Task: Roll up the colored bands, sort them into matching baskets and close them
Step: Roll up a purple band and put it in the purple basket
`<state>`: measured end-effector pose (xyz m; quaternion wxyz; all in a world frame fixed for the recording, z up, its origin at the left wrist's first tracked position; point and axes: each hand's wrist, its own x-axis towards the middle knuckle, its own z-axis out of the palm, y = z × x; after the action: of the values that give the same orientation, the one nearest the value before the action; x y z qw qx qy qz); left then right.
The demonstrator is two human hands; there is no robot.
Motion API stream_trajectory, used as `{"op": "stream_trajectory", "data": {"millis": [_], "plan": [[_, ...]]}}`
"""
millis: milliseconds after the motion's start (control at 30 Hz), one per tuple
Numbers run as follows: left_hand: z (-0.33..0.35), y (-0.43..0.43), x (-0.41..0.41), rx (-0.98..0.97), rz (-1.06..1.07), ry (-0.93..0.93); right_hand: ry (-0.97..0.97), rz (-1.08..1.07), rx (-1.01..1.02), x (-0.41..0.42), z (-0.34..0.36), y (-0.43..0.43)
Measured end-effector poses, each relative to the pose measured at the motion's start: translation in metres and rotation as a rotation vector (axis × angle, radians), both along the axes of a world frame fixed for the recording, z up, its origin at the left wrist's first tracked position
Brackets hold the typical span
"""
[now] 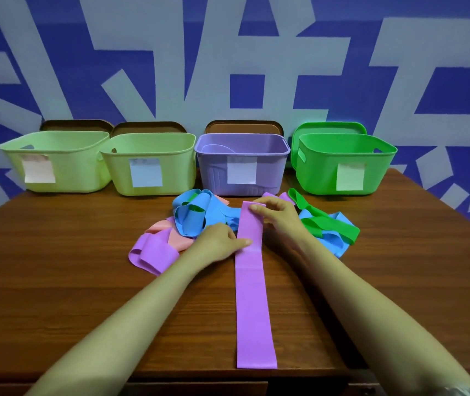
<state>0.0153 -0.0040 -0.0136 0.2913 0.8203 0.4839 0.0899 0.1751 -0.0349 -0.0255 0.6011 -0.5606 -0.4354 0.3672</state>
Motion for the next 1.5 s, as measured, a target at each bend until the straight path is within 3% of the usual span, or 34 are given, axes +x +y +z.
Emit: {"op": "stream_trajectory", "data": {"millis": [100,300,433,667,867,1000,1167,1300,1500], "plan": [[0.002,0.015,0.008,0.039,0.073,-0.155,-0.007,0.014,0.007,0.004,-0.006,0.006],[-0.019,0.038,0.022,-0.236,0.119,-0.656,0.003,0.032,0.007,0.007,-0.011,0.011],[-0.028,0.041,0.027,-0.389,0.084,-0.756,0.027,0.039,0.010,0.015,-0.020,0.010],[-0.041,0.043,0.026,-0.342,0.115,-0.893,-0.102,0.061,0.006,0.012,-0.022,0.005],[-0.035,0.034,0.022,-0.506,0.120,-0.987,-0.147,0.023,0.101,0.010,-0.020,0.004],[-0.032,0.033,0.021,-0.613,0.069,-1.060,-0.354,-0.054,0.153,0.009,-0.022,0.003],[-0.033,0.033,0.022,-0.564,0.101,-1.069,-0.547,-0.079,0.279,0.007,-0.018,-0.001],[-0.033,0.031,0.022,-0.498,0.120,-1.071,-0.450,-0.061,0.253,0.002,-0.015,-0.003],[-0.029,0.027,0.022,-0.343,0.132,-1.107,-0.026,0.039,0.101,-0.003,-0.006,-0.009]]}}
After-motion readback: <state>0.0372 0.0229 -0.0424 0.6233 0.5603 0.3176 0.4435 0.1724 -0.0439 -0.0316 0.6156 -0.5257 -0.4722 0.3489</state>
